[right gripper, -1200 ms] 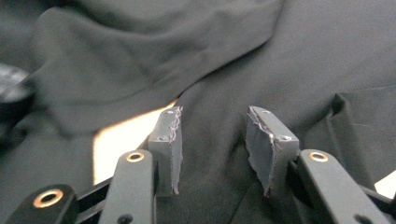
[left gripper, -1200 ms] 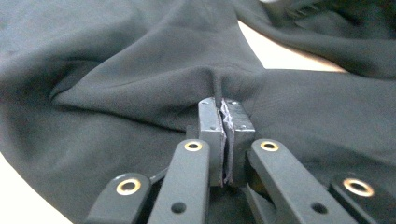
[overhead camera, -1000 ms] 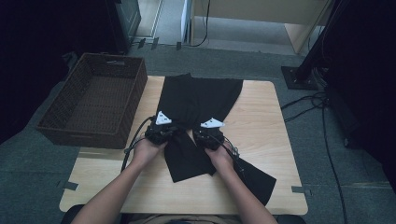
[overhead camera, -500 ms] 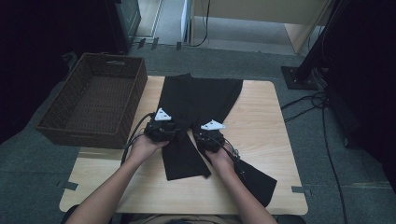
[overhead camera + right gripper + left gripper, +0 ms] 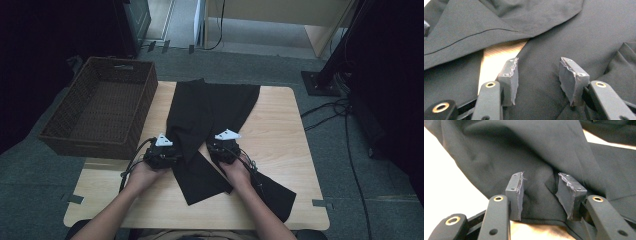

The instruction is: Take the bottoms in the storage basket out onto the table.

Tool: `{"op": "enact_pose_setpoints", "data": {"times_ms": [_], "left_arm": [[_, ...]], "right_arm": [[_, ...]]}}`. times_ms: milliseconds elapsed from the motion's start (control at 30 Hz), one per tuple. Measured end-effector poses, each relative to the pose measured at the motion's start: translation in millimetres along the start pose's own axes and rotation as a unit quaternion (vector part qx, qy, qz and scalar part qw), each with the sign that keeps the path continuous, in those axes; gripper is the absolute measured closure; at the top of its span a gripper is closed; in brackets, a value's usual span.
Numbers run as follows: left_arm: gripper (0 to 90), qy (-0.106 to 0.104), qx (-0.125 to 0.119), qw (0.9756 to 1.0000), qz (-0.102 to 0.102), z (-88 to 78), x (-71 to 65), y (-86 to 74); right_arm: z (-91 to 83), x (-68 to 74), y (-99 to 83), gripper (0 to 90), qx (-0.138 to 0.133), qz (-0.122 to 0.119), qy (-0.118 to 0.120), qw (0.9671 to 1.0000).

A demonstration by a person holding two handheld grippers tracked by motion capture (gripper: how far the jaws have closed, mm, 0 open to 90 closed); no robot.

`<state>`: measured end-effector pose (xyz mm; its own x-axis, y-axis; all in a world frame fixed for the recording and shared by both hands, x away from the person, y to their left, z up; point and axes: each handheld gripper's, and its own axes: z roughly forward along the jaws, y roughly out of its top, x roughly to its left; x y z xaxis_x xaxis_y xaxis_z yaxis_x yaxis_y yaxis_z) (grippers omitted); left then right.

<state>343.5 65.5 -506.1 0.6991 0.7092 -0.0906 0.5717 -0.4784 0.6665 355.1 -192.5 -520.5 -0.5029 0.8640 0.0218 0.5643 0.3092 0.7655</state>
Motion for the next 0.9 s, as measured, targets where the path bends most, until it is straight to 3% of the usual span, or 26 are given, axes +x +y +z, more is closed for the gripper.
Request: {"op": "enact_pose_setpoints", "data": {"times_ms": [133,200,267,467,567,633,767,900], "left_arm": [[59.4,0.005,-0.001,0.9999,0.013,-1.0,0.1,-1.8],[65.3,0.004,-0.002,1.0000,0.007,-2.2,1.2,-3.1],[74.2,0.003,-0.004,1.0000,0.006,-3.5,2.1,-5.4],[88.0,-0.001,-0.002,0.9999,0.015,-5.2,-0.4,-7.9],[89.5,-0.006,-0.001,0.9999,0.016,-5.8,-1.1,-8.5],[89.6,-0.009,0.002,0.9998,0.017,-6.6,-1.3,-8.8],[89.7,-0.012,0.004,0.9998,0.016,-7.3,-1.7,-9.4],[89.6,-0.012,0.005,0.9998,0.016,-7.7,-2.3,-9.5]], "right_arm": [[-1.1,1.1,1.0,50.6,0.003,-0.009,0.004,0.9999],[-2.4,-0.6,1.5,50.8,-0.001,-0.013,0.007,0.9999],[-3.4,-2.9,2.4,50.4,-0.004,-0.002,0.016,0.9999],[2.5,-3.9,4.5,49.0,-0.018,0.006,0.028,0.9994],[7.2,-1.1,9.0,47.5,-0.018,0.014,0.037,0.9991],[9.8,1.9,12.0,47.3,-0.023,0.005,0.033,0.9992],[13.1,7.1,16.7,46.2,-0.032,0.007,0.048,0.9983],[21.8,12.6,19.3,43.5,-0.011,-0.001,0.056,0.9984]]}}
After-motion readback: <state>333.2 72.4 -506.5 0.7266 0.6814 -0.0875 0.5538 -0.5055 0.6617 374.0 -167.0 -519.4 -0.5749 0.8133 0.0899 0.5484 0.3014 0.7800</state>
